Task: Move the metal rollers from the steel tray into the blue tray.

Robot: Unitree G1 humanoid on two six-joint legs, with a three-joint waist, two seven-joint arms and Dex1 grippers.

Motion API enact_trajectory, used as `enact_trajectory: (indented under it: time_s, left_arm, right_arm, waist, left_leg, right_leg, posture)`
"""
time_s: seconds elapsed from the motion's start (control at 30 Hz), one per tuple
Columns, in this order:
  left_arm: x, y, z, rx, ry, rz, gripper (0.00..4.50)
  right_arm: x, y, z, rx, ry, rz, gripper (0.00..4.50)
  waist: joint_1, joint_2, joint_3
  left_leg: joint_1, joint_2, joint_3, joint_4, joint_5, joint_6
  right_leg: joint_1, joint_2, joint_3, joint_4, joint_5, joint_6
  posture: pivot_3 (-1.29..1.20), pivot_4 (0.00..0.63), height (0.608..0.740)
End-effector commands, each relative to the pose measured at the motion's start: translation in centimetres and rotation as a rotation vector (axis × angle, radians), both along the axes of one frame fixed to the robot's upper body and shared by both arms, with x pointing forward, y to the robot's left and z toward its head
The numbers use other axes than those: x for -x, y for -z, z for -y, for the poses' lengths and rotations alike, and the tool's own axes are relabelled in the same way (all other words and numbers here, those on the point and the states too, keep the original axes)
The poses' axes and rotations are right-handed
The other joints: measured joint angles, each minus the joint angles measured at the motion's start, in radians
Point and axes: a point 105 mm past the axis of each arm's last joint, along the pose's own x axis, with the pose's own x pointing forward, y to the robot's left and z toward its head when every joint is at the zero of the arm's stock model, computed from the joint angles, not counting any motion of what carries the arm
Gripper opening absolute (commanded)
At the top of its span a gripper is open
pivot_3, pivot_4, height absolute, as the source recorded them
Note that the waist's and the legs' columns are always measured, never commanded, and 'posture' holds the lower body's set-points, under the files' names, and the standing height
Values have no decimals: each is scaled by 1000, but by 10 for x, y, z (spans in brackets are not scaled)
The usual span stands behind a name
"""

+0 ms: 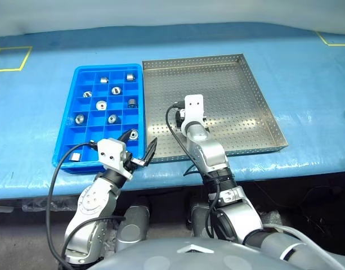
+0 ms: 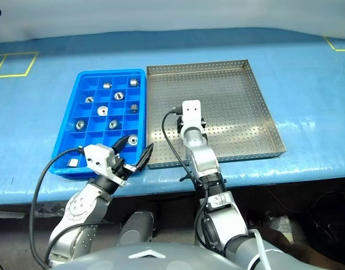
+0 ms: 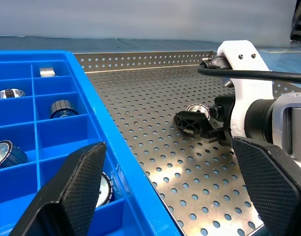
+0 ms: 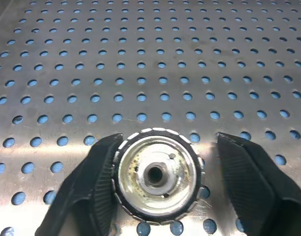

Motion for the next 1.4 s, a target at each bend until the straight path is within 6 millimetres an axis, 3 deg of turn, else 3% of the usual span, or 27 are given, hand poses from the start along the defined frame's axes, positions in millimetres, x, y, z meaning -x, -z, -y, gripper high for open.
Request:
enact_trajectory:
  time_s: [0.03,0.07,0.13,0.23,0.33,0.43,0.6,0.83,0.97,1.17,1.4]
  left_arm:
    - [2,-12,-4,2,-15,47,4500]
    - [3,-13,-6,-6,-26,51,4500]
    - [4,-14,-11,-29,-60,62,4500]
    - [7,-20,-27,-49,-165,91,4500]
    - [13,-25,-47,-62,-298,114,4500]
    - [25,-28,-65,-80,-410,122,4500]
    - [54,-26,-82,-95,-553,92,4500]
    - [72,-18,-80,-89,-599,52,4500]
    - [69,-16,-74,-75,-575,49,4500]
    - [61,-15,-69,-73,-528,53,4500]
    - [51,-14,-61,-61,-461,52,4500]
  right_arm:
    - [-1,-27,-16,-24,-68,102,1947]
    - [-1,-37,-23,-33,-93,130,1709]
    - [-1,-62,-41,-54,-172,206,1730]
    - [9,-106,-85,-110,-392,314,1730]
    - [29,-132,-130,-114,-634,365,1730]
    - [51,-134,-166,-112,-824,352,1730]
    - [91,-117,-210,-107,-1057,298,1730]
    - [108,-97,-223,-90,-1144,256,1730]
    - [98,-92,-220,-68,-1117,255,1730]
    - [79,-102,-210,-79,-1044,276,1730]
    - [63,-110,-192,-98,-949,294,1730]
  waist:
    - [0,0,0]
    - [-1,0,0]
    - [0,0,0]
    - [0,-1,1]
    - [11,-1,1]
    - [34,-2,0]
    - [104,-5,1]
    - [238,-9,3]
    - [308,-11,2]
    - [397,-12,2]
    - [442,-12,2]
  left_leg:
    - [0,0,0,0,0,0]
    - [0,0,0,0,0,0]
    - [0,0,0,-1,0,0]
    - [0,0,0,-1,0,0]
    - [0,0,-1,-1,0,0]
    - [0,0,-2,-3,0,0]
    - [-2,0,-4,-5,-1,-1]
    - [-6,0,-6,-3,-2,-3]
    - [-9,0,-5,-3,-4,-6]
    - [-17,2,-4,-2,-2,-8]
    - [-17,3,-3,-2,-3,-10]
  right_leg:
    - [0,0,0,0,0,0]
    - [0,0,0,0,0,0]
    - [-1,0,0,0,0,0]
    - [-1,0,0,0,0,0]
    - [-1,0,-1,0,0,0]
    - [-1,0,-3,0,-1,-2]
    - [-3,-1,-5,-1,-3,-4]
    - [-6,-2,-9,-1,-4,-4]
    - [-14,-2,-10,-1,-4,-3]
    - [-17,-2,-12,0,-4,-3]
    - [-18,-2,-14,0,-4,-3]
  posture:
    - [255,150,740]
    - [255,150,740]
    - [287,150,740]
    - [312,150,740]
    - [397,150,740]
    - [456,150,740]
    - [607,150,740]
    - [657,150,740]
    - [644,150,740]
    - [584,150,740]
    - [551,150,740]
